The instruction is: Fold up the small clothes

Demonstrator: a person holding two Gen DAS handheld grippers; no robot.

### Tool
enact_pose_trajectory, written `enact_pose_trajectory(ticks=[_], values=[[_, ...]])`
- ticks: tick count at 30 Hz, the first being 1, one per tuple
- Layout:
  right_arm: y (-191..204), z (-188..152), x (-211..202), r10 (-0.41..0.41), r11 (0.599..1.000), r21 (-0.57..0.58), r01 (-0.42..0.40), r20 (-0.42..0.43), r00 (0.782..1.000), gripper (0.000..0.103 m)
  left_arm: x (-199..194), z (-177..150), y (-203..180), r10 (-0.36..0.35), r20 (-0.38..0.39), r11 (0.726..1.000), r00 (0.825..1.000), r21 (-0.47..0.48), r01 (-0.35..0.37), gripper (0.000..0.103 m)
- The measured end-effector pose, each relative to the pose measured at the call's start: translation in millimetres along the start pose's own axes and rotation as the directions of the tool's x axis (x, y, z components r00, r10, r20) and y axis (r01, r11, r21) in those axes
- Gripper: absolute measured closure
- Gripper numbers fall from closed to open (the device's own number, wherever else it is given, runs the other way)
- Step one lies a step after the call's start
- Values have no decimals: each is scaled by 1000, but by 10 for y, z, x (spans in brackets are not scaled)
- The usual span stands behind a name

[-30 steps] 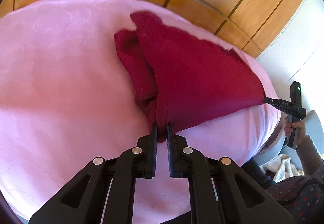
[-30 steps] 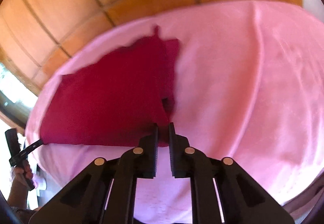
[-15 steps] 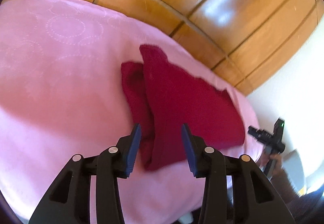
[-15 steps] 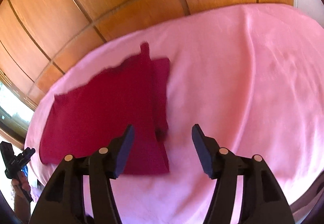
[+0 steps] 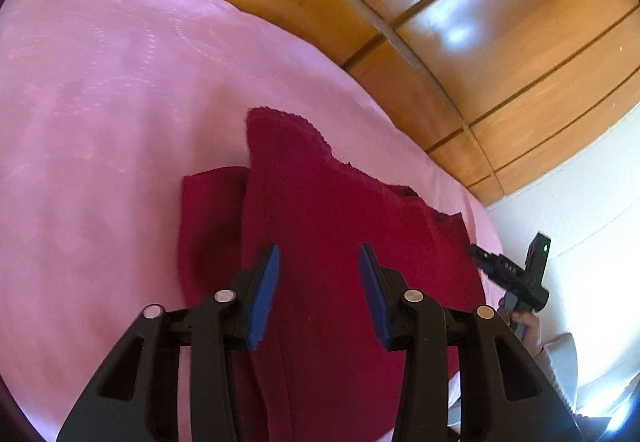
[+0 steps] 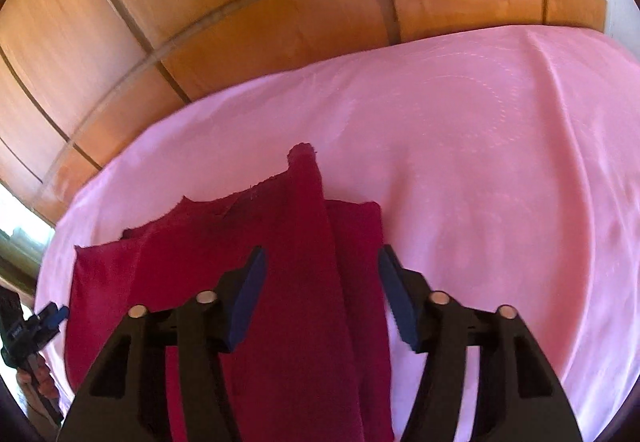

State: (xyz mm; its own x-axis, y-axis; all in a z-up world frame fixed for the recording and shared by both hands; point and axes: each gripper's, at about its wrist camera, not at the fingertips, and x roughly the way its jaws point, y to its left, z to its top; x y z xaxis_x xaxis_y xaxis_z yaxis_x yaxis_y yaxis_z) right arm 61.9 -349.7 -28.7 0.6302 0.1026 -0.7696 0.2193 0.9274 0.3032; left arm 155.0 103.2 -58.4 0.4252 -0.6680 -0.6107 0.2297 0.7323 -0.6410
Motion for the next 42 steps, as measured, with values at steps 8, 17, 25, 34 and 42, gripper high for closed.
enact_pose_trajectory(ticks=[8, 17, 25, 34, 42], values=[[122, 94, -313, 20, 999, -31, -16, 145, 989, 97, -272, 54, -241, 100, 183, 981, 978, 148, -128, 103], [90, -12, -46, -2, 1000, -11, 3, 83, 997, 97, -181, 100, 86, 26, 127, 999, 991, -35, -22, 39], [59, 1, -53, 5, 1000, 5, -5, 76, 997, 96, 82, 160, 61, 38, 21, 999, 999, -12, -38, 48], [91, 80, -369, 36, 999, -5, -36, 200, 979, 97, -152, 199, -158, 107, 175, 987, 979, 103, -126, 98], [82, 95, 371, -81, 997, 5, 81, -22, 996, 95, 308, 269, -20, 293, 64, 945, 954, 128, -299, 98]])
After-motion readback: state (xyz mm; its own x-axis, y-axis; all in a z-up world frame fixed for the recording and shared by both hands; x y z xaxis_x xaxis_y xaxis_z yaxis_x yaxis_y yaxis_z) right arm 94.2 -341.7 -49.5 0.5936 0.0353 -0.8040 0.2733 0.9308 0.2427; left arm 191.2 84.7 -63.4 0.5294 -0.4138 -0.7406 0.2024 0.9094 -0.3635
